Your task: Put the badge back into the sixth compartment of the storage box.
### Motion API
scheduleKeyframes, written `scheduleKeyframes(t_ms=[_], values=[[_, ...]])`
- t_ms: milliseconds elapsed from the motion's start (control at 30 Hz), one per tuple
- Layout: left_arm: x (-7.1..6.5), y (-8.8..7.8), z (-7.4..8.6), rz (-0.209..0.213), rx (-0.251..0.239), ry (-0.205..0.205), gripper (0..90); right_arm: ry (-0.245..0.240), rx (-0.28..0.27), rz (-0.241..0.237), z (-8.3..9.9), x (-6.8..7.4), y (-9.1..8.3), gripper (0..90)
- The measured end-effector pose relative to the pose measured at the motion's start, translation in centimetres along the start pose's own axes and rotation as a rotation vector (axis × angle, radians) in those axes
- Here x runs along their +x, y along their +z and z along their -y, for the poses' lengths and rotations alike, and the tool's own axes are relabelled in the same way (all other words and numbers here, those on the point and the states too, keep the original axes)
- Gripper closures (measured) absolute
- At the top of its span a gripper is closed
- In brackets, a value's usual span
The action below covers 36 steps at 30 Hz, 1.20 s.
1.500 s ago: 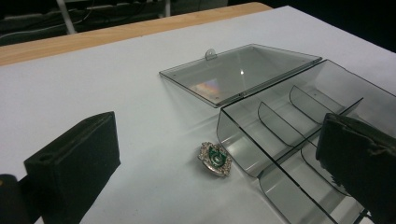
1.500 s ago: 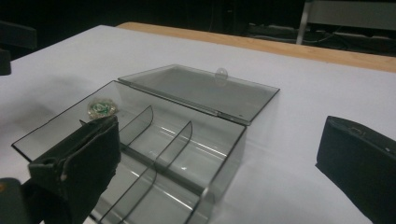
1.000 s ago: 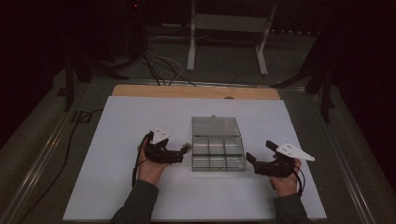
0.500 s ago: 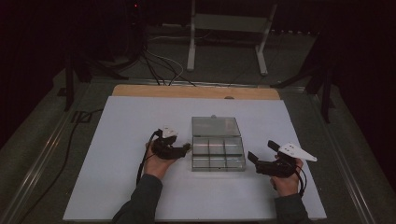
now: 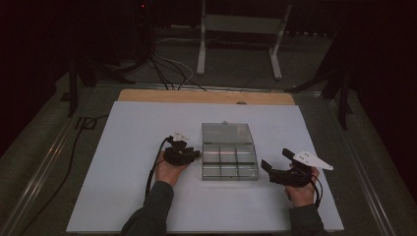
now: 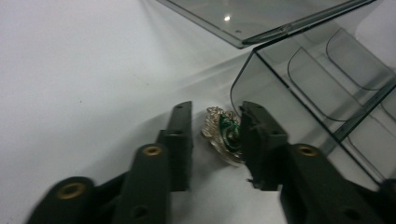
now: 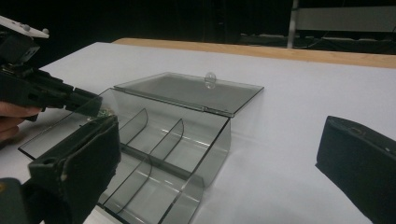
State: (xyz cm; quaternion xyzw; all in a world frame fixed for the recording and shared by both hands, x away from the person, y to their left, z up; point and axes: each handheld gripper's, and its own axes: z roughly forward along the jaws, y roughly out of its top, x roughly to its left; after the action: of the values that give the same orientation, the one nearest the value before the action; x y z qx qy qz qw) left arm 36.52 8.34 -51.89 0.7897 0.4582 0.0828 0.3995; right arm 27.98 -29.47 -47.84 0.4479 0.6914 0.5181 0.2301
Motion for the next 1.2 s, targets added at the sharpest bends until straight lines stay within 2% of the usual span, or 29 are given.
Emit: scheduleKeyframes(t_ms=[300,400,533,667,767,833,967,1100,1200], values=[[-0.9,-1.1,-0.2,0.024,-0.035,0.018,85.9,-0.001,0.008,-0.002,0.1,0.1,0.1,0.0],[-1.2,-1.0,-0.2,0.039,-0.024,0.007,85.0,-0.007,0.013,0.000,0.1,0.1,0.2,0.0],[-1.2,-0.8,0.1,0.035,-0.014,-0.008,81.4,-0.009,0.013,0.000,0.1,0.1,0.2,0.0],[-1.1,-0.9,0.2,0.046,-0.014,-0.022,82.8,-0.010,0.017,-0.001,0.2,0.1,0.2,0.0],[-1.0,-1.2,0.1,0.053,-0.025,-0.031,87.8,-0.009,0.016,-0.002,0.2,0.1,0.2,0.0],[-0.9,-1.4,0.1,0.039,-0.028,-0.023,90.0,-0.009,0.015,-0.003,0.2,0.1,0.2,0.0],[-0.8,-1.4,0.1,0.043,-0.024,-0.009,89.9,-0.009,0.016,-0.003,0.2,0.1,0.2,0.0],[-1.0,-0.8,0.3,0.024,0.003,0.008,87.9,-0.010,0.018,-0.003,0.2,0.1,0.3,0.0],[-1.1,-0.6,0.4,0.029,-0.001,0.013,88.3,-0.010,0.018,-0.003,0.2,0.1,0.3,0.0]])
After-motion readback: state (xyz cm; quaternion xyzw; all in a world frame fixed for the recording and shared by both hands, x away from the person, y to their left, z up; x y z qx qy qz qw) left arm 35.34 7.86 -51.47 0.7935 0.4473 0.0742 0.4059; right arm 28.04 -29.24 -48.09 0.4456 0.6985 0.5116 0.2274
